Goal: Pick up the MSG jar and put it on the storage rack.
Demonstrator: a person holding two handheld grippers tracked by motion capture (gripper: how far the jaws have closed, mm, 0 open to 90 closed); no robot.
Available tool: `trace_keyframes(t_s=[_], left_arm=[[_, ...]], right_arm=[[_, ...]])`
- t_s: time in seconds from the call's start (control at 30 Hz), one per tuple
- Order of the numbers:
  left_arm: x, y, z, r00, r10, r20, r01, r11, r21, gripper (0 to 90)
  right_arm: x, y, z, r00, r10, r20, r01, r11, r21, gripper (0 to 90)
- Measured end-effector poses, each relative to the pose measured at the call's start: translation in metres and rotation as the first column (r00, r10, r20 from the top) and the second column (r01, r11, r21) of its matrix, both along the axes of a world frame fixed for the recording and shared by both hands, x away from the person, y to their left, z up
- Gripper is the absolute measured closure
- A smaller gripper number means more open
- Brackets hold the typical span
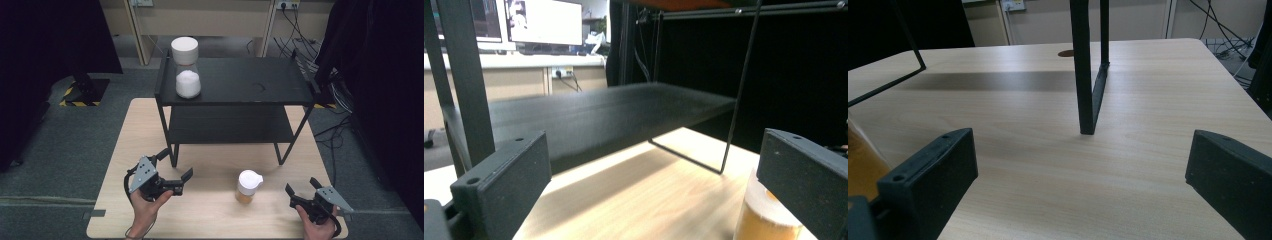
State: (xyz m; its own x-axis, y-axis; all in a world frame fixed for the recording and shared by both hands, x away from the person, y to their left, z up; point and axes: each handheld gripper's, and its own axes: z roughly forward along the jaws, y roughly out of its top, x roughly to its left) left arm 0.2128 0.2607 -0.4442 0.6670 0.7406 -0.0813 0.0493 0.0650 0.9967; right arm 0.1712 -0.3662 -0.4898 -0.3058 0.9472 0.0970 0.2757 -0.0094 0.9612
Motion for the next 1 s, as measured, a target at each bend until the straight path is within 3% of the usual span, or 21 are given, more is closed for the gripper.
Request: trace_keyframes(t_s=[0.3,0.5,0.6,0.67,0.73,1.0], left_arm=[[0.003,-0.001,-0.029,0.9965,0.017,-0.082,-0.016,0.9998,0.007,0.2],[0.008,0.000,-0.044,0.9917,-0.001,-0.128,0.000,1.0000,-0.004,0.2],[0.009,-0.002,-0.053,0.9904,0.004,-0.138,-0.005,0.9999,-0.013,0.2],[0.007,-0.007,-0.056,0.9891,0.033,-0.144,-0.033,0.9994,0.005,0.7],[0.007,-0.010,-0.062,0.9874,0.049,-0.150,-0.050,0.9988,-0.003,1.1],[0.011,-0.010,-0.073,0.9807,0.062,-0.185,-0.064,0.9980,-0.001,1.3]], right_arm=[[0.000,0.000,0.000,1.0000,0.002,0.000,-0.002,1.000,0.000,0.4],[0.000,0.000,0.000,1.0000,0.004,0.000,-0.004,1.000,-0.005,0.4],[0.000,0.000,0.000,1.0000,0.003,0.000,-0.003,1.000,-0.004,0.4],[0.000,0.000,0.000,1.0000,0.004,0.000,-0.004,1.000,-0.006,0.4],[0.000,0.000,0.001,1.0000,0.004,-0.002,-0.004,1.000,-0.007,0.4],[0.001,0.000,0.001,1.0000,0.005,-0.002,-0.005,1.000,-0.006,0.4]])
